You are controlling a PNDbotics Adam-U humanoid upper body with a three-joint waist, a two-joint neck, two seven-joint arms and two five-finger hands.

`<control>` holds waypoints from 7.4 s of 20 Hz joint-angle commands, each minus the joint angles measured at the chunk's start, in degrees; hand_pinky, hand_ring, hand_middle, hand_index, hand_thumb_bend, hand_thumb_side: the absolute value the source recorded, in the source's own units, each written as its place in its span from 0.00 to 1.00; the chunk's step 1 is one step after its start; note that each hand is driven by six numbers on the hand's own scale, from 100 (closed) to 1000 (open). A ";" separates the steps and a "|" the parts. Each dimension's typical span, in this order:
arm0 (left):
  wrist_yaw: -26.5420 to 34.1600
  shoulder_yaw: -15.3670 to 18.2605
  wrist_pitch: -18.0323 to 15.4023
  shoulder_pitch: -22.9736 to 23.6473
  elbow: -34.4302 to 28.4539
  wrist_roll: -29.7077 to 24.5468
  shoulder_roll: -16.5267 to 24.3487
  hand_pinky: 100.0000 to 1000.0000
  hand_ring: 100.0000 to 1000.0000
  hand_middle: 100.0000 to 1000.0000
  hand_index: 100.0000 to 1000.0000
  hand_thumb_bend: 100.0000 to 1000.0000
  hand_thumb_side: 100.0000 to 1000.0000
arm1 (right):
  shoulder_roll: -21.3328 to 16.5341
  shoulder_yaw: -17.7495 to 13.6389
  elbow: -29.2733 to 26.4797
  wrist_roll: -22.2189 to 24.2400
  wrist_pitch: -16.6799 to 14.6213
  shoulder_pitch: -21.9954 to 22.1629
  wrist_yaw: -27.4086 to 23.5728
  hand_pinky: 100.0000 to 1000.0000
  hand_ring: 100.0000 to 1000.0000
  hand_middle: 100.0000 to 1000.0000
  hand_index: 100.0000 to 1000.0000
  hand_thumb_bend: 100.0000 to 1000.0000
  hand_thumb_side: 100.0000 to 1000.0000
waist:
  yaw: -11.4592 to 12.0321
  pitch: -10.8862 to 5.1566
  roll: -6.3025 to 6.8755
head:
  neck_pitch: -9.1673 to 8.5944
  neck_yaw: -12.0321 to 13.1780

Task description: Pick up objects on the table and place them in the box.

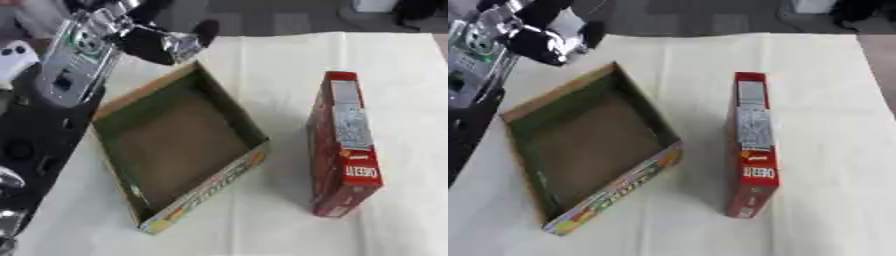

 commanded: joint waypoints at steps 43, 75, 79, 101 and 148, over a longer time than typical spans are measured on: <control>-8.21 -19.57 -13.89 -26.48 26.30 -13.79 -4.90 0.96 0.89 1.00 0.95 0.30 0.13 | -2.02 0.73 -0.79 1.58 0.19 -0.73 -0.58 0.47 0.72 0.77 0.81 0.00 0.59 | -5.71 -1.00 3.62 | -0.01 0.17; -6.72 -26.22 -11.18 -30.98 31.13 -13.79 -8.41 1.00 0.92 1.00 0.95 0.00 0.01 | -2.37 1.06 -0.43 1.98 0.17 -0.98 -0.54 0.47 0.72 0.77 0.81 0.00 0.60 | -6.52 -0.52 4.30 | -0.01 0.38; -7.39 -25.83 -11.62 -31.08 30.93 -13.79 -7.93 1.00 0.92 1.00 0.95 0.02 0.00 | -2.41 1.07 -0.40 1.98 0.16 -0.94 -0.51 0.47 0.72 0.77 0.81 0.00 0.60 | -6.50 -0.53 4.30 | -0.01 0.24; -18.69 -32.81 -21.93 -28.23 13.67 -13.79 3.19 0.98 0.96 0.99 0.99 0.47 0.00 | -5.75 1.78 0.31 2.52 -0.27 -1.31 0.16 0.47 0.72 0.77 0.81 0.00 0.60 | -7.29 -1.52 7.93 | -0.01 -2.31; -23.74 -42.84 -27.21 -28.51 27.14 -13.79 -3.56 1.00 0.98 1.00 0.98 0.48 0.19 | -8.04 2.55 0.35 2.50 0.05 -3.18 0.69 0.47 0.71 0.77 0.80 0.00 0.62 | -7.12 -2.49 11.64 | -0.01 -5.66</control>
